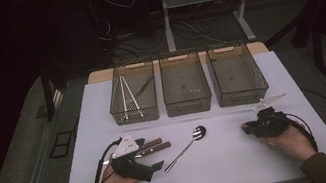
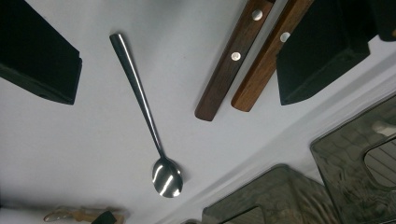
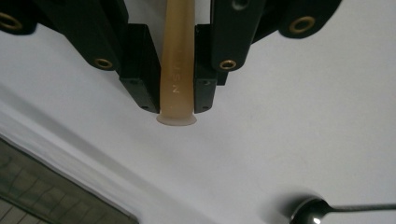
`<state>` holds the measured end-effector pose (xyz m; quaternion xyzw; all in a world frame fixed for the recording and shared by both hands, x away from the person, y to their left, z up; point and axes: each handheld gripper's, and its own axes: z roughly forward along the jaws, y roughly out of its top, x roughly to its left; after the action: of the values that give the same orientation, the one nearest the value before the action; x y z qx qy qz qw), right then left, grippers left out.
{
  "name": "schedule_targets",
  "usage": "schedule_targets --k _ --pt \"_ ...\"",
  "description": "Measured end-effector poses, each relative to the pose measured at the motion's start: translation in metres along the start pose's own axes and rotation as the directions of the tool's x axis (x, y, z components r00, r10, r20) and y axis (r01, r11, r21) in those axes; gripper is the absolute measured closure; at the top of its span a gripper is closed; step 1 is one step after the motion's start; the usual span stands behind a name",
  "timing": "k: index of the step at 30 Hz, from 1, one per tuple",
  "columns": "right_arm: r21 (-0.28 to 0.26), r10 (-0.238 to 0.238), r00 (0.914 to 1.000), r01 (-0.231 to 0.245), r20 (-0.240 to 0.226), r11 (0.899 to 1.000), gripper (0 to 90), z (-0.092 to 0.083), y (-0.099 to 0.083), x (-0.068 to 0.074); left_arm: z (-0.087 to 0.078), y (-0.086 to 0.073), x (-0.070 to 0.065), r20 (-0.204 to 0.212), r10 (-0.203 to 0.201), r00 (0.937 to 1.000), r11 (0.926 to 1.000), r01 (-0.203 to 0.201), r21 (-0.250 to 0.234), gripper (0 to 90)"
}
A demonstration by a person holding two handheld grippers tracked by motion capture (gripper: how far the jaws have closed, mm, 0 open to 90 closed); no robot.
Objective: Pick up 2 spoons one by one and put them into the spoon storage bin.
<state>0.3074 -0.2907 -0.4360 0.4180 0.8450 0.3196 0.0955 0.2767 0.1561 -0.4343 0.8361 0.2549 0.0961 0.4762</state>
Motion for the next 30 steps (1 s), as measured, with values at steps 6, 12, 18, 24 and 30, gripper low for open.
schedule_targets --k 6,12,18,24,30 --pt "-0.035 0.007 0.9999 -0.007 -0.015 0.999 73.5 -0.006 0.006 -0.001 0.0 0.0 0.0 -0.002 -0.002 1.0 1.0 0.002 0.002 0.0" --pt "-0.056 0.008 0.9997 -0.009 -0.023 0.998 73.5 -0.01 0.011 -0.002 0.0 0.0 0.0 -0.002 0.002 1.0 1.0 -0.002 0.003 0.0" --pt "-0.081 0.022 0.9991 -0.025 -0.037 0.996 73.6 -0.014 0.016 -0.004 0.0 0.0 0.0 -0.002 0.002 1.0 1.0 -0.002 0.003 0.0" --pt "-0.111 0.022 0.9989 -0.027 -0.042 0.993 73.6 -0.02 0.024 -0.004 0.0 0.0 0.0 -0.004 0.0 1.0 1.0 0.0 0.007 0.0" --pt "-0.132 0.033 0.9976 -0.041 -0.061 0.99 73.6 -0.024 0.028 -0.004 0.001 0.0 0.0 -0.005 0.003 1.0 1.0 -0.003 0.005 0.0"
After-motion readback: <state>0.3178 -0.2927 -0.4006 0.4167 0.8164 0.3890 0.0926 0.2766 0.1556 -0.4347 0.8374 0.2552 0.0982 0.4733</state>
